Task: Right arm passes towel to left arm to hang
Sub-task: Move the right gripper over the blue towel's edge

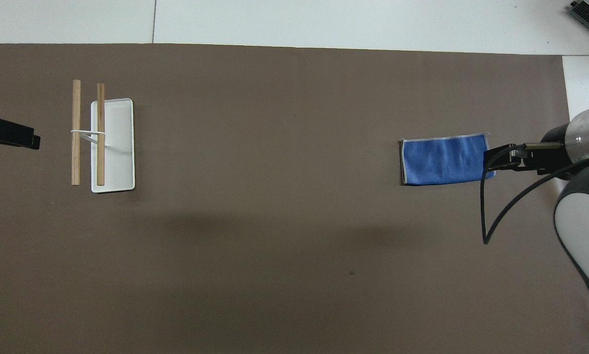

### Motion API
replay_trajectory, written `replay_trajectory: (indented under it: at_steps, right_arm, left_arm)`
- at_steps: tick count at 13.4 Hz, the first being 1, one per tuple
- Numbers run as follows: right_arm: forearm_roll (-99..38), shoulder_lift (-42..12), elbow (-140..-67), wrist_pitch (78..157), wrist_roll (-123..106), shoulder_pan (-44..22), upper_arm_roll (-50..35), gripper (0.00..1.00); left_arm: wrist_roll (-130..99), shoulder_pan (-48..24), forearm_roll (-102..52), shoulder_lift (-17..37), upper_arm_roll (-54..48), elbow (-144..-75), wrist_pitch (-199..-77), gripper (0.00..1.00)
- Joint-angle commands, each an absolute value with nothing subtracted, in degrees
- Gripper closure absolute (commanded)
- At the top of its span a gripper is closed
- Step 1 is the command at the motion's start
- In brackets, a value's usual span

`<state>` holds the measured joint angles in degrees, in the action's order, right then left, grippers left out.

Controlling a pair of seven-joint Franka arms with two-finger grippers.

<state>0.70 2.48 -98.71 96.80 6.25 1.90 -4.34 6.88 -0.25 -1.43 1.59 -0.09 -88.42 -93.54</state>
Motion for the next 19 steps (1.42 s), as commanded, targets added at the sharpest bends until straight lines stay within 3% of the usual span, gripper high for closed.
replay_trajectory:
  at_steps: [1, 12, 19]
  right_arm:
    - [-0.4, 4.0, -100.5, 97.8, 4.5, 2.5, -4.7, 0.0]
    - [-0.4, 4.0, -101.6, 98.3, 4.5, 3.2, -4.6, 0.0]
    - [-0.4, 3.8, -111.4, 111.0, 3.7, 4.4, -4.5, 0.0]
  left_arm:
    - [7.5, 0.4, -1.8, -0.1, -0.4, -90.3, -93.3, 0.0]
    - [7.5, 0.4, -1.8, -0.1, -0.4, -90.3, -93.3, 0.0]
    - [7.5, 0.4, -1.8, -0.2, -0.4, -90.3, -93.3, 0.0]
